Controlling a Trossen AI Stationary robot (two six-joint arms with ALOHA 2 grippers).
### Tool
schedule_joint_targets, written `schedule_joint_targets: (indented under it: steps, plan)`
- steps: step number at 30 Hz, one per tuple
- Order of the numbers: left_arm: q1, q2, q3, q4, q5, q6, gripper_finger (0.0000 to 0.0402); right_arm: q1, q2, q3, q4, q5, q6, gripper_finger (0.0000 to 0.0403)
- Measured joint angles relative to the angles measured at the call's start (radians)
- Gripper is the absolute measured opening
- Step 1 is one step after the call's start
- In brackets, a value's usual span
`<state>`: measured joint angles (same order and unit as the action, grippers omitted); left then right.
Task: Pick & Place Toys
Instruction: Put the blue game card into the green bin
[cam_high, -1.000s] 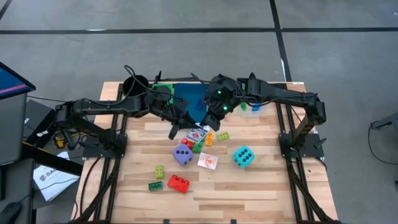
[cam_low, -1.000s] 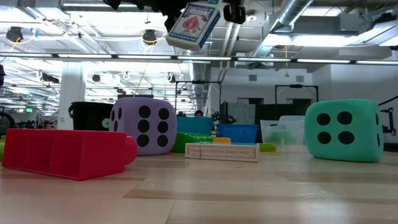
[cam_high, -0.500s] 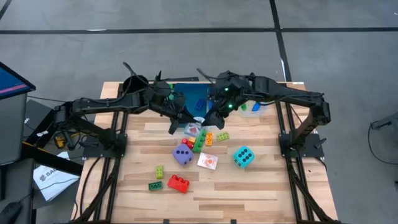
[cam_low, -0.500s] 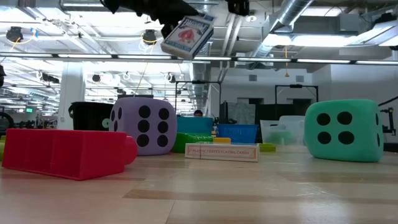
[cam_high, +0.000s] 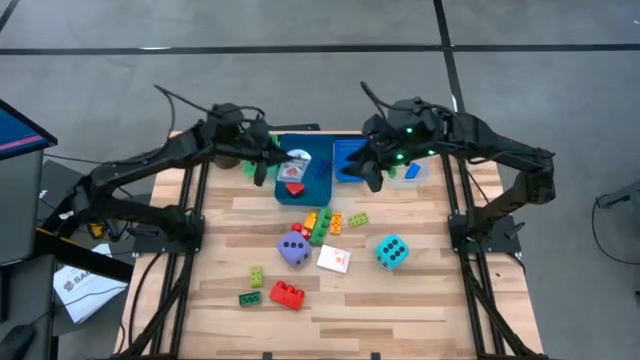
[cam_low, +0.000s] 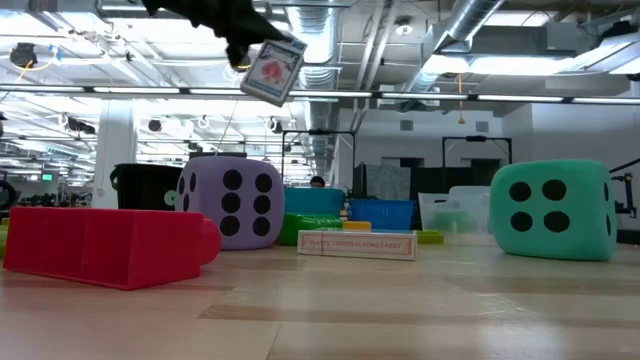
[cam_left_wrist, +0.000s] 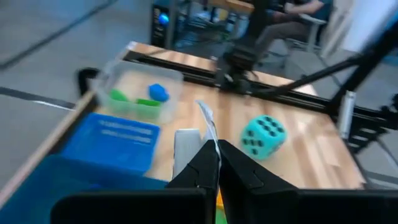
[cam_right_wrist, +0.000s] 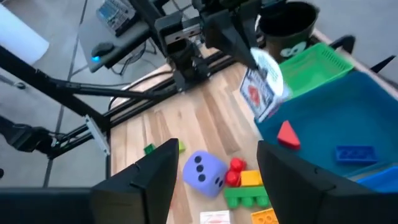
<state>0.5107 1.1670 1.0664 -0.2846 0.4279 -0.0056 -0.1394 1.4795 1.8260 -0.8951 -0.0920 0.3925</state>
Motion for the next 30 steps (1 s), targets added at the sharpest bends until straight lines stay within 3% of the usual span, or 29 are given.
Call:
schedule_joint_targets:
  steps: [8,18,30]
  plan:
    - [0.152,-0.082,0.000,-0.090,-0.012,0.009,0.0000,0.000,-0.001,0.000,-0.009,0.023,-0.010,0.0201]
    - [0.327,-0.092,0.000,-0.176,-0.018,0.010,0.0000,0.000,0.014,0.000,-0.021,0.023,-0.050,0.0190]
    - [0.419,-0.077,0.000,-0.232,-0.073,0.053,0.0000,0.000,0.014,0.000,-0.026,0.023,-0.090,0.0186]
